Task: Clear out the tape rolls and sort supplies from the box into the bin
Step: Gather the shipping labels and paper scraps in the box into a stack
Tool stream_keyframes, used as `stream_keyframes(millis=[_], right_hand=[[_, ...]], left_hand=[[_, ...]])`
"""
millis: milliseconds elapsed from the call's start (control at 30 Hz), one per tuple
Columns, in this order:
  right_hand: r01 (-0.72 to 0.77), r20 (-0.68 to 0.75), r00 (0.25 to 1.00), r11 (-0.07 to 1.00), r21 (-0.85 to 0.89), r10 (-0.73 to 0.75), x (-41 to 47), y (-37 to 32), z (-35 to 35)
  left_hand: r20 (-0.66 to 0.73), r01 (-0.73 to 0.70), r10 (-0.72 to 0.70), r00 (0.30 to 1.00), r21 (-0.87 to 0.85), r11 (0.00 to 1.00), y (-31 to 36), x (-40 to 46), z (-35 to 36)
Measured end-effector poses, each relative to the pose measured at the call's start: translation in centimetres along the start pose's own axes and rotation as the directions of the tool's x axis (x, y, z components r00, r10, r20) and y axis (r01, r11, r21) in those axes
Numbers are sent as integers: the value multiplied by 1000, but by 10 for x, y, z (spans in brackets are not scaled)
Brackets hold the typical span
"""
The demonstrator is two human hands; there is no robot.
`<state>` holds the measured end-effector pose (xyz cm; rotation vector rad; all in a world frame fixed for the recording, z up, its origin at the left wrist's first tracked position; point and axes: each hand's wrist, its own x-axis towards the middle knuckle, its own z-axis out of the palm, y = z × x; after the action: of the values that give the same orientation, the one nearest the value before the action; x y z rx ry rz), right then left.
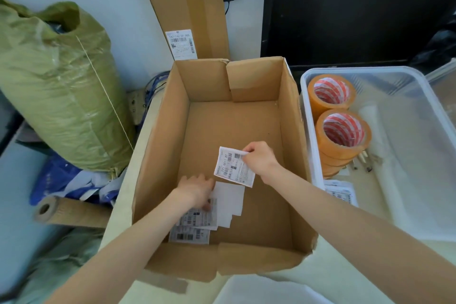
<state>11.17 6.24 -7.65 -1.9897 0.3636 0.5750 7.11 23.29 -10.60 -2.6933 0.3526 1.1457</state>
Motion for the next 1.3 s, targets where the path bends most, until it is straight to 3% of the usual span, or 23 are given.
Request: stream_keyframes(millis=[133, 267, 400, 700, 833, 900, 933, 1000, 1067, 1100, 1200, 1233, 1300], right_hand=[[-66, -30, 997, 997, 43, 68, 10, 11, 9], [-106, -69, 991, 990, 89, 112, 13, 16, 16], [-139, -55, 988, 983, 123, 147, 12, 29, 20], [-175, -74, 979, 965, 195, 192, 14, 30, 16], [-155, -106, 977, 953, 259, 187, 15, 29, 15], [-150, -103, 977, 941, 303, 189, 15, 28, 11], [-157, -90, 976, 926, 344, 200, 16, 28, 9], [-192, -60, 968, 875, 444, 243, 16, 26, 4], [-219, -19, 962, 812, 541, 272, 15, 22, 0], [-220, 9, 964, 782, 584, 265, 15, 20, -1], [-213, 103, 975, 707, 674, 195, 15, 15, -1], [-213, 129, 977, 686, 696, 172, 16, 15, 0], [-210, 164, 978, 660, 721, 131, 16, 15, 1]], left_hand=[[-33, -9, 17, 999, 240, 971, 10, 0, 19], [-77, -99, 126, 989, 288, 952, 10, 3, 13], [-69, -186, 194, 979, 109, 977, 3, 2, 6], [196, -190, 215, 957, -139, 972, 10, -10, 3], [14, -178, 193, 981, -334, 926, -3, -3, -25], [-191, -216, 150, 970, -397, 892, -12, 1, -40], [-328, -251, 126, 936, -373, 893, -17, 4, -45], [-594, -331, 85, 800, -319, 888, -21, 7, -47], [-743, -417, -29, 669, -407, 813, -19, 11, -41], [-763, -461, -118, 636, -498, 734, -16, 14, -37], [-711, -559, -301, 635, -692, 456, -7, 24, -22], [-716, -580, -320, 621, -694, 427, -5, 25, -19], [-759, -599, -317, 569, -647, 472, -3, 27, -13]])
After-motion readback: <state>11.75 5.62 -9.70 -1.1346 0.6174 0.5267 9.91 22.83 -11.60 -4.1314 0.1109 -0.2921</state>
